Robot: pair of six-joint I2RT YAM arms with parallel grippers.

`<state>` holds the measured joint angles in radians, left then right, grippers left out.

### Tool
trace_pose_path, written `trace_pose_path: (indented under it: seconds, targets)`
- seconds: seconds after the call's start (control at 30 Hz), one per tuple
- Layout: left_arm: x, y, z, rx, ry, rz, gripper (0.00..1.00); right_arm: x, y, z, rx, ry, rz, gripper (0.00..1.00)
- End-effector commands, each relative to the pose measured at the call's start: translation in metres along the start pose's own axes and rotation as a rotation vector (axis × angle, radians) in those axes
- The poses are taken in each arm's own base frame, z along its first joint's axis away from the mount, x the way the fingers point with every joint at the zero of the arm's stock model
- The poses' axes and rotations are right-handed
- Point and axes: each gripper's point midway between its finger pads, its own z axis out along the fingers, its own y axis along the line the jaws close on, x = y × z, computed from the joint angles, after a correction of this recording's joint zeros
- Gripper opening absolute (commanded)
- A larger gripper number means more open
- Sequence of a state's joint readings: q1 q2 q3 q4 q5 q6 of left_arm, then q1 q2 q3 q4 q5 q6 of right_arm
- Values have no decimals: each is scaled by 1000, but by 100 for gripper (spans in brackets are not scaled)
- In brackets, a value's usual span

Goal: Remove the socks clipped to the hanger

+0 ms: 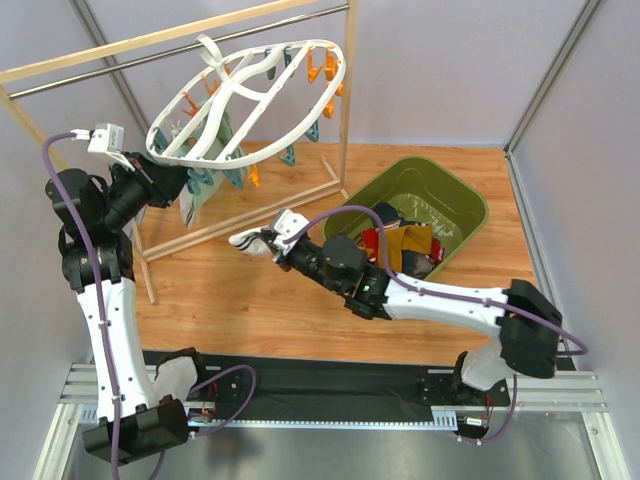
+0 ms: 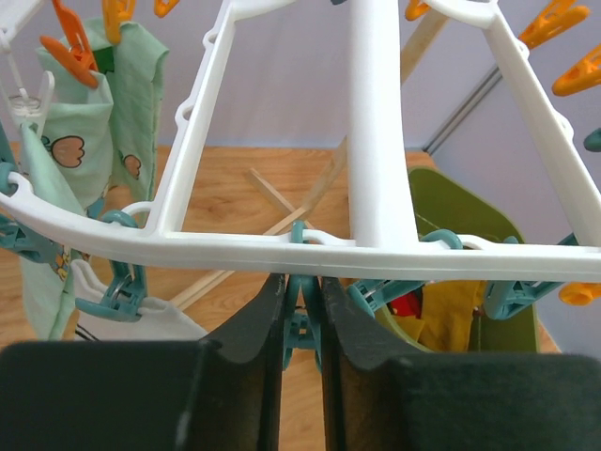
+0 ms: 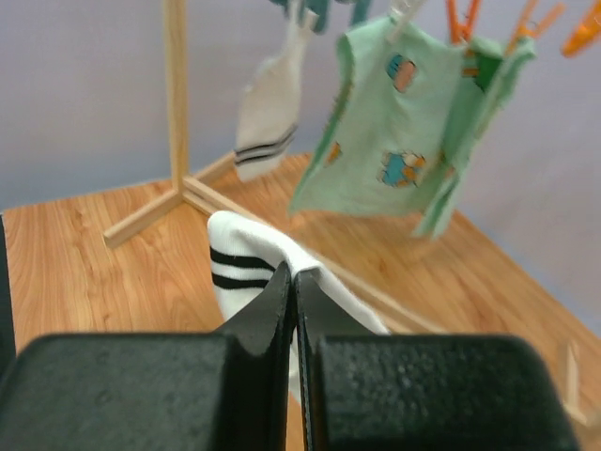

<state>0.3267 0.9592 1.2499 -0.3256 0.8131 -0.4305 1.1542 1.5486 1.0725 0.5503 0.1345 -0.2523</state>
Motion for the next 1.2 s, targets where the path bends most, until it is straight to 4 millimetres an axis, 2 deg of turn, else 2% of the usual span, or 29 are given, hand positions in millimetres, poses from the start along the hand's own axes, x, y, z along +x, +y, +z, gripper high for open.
trace_pose_path:
  seconds: [0.0, 0.03, 0.07, 0.1, 0.13, 0.17, 0.2, 0.23, 0.27, 0.33, 0.37, 0.43, 0.47, 0.5, 0.57, 0.6, 0.63, 0.73, 0.83, 0.87, 0.9, 0.93, 0.97, 1.0, 1.03, 1.07, 1.1, 1.13, 1.17]
  targets:
    - [-10, -16, -8, 23, -37, 34, 23, -23, -42, -49, 156, 90, 67, 0]
    - [-9, -18, -11, 17, -33, 31, 37, -17, -53, -60, 214, 137, 77, 0]
    - [-8, -17, -12, 8, -29, 28, 42, -12, -61, -72, 247, 178, 79, 0]
    - [-6, -18, -14, 6, -24, 35, 44, 12, -71, -91, 305, 292, 57, 0]
    - [-6, -22, -17, 8, -24, 44, 48, 11, -79, -106, 344, 311, 96, 0]
    - [-5, -24, -19, 9, -24, 44, 49, 31, -92, -124, 382, 404, 95, 0]
    - [-5, -29, -22, 16, -33, 47, 50, 41, -99, -135, 410, 441, 110, 0]
    - [-8, -34, -24, 29, -47, 42, 51, 40, -108, -148, 450, 438, 166, 0]
    - [-8, -37, -26, 35, -53, 39, 52, 52, -127, -163, 512, 485, 175, 0]
    - [-11, -48, -30, 69, -69, 48, 53, 69, -145, -183, 583, 532, 197, 0]
    - [-12, -52, -31, 82, -72, 37, 53, 78, -164, -197, 653, 557, 228, 0]
    - [-14, -61, -34, 111, -82, 40, 54, 97, -179, -215, 726, 607, 243, 2]
    - [-14, -64, -34, 125, -82, 14, 54, 108, -190, -226, 782, 642, 257, 7]
    - [-12, -72, -36, 167, -72, 4, 55, 114, -197, -233, 818, 661, 254, 19]
    - [-9, -83, -36, 237, -64, -27, 56, 125, -209, -246, 882, 708, 252, 32]
    - [-5, -89, -38, 279, -43, -31, 56, 125, -212, -249, 902, 718, 254, 41]
    - [-5, -93, -39, 301, -43, -26, 57, 121, -214, -250, 916, 717, 250, 45]
    - [-1, -97, -43, 299, -17, -30, 57, 97, -207, -234, 859, 657, 305, 54]
    - [-8, -80, -47, 120, -28, -40, 57, 64, -193, -207, 785, 535, 292, 62]
    - [-12, -75, -48, 68, -33, -45, 57, 44, -174, -180, 699, 432, 283, 66]
    - [-19, -63, -50, -22, -57, -46, 57, 44, -161, -171, 650, 403, 264, 71]
    - [-25, -64, -54, -59, -52, -43, 57, 42, -147, -159, 583, 367, 236, 73]
    - [-30, -63, -57, -85, -62, -37, 57, 14, -130, -135, 516, 213, 268, 74]
    - [-42, -62, -62, -132, -100, -17, 57, 23, -109, -126, 424, 183, 284, 78]
    - [-42, -60, -66, -164, -103, -24, 58, 16, -97, -117, 372, 115, 308, 80]
    - [-45, -58, -68, -183, -117, -19, 58, -8, -88, -99, 320, -38, 358, 83]
    - [-50, -58, -70, -200, -134, -13, 59, -11, -72, -89, 239, -84, 363, 88]
    - [-51, -58, -70, -203, -137, -15, 59, -19, -65, -80, 202, -135, 358, 90]
    - [-51, -58, -69, -203, -138, -31, 59, -17, -51, -59, 160, -173, 321, 91]
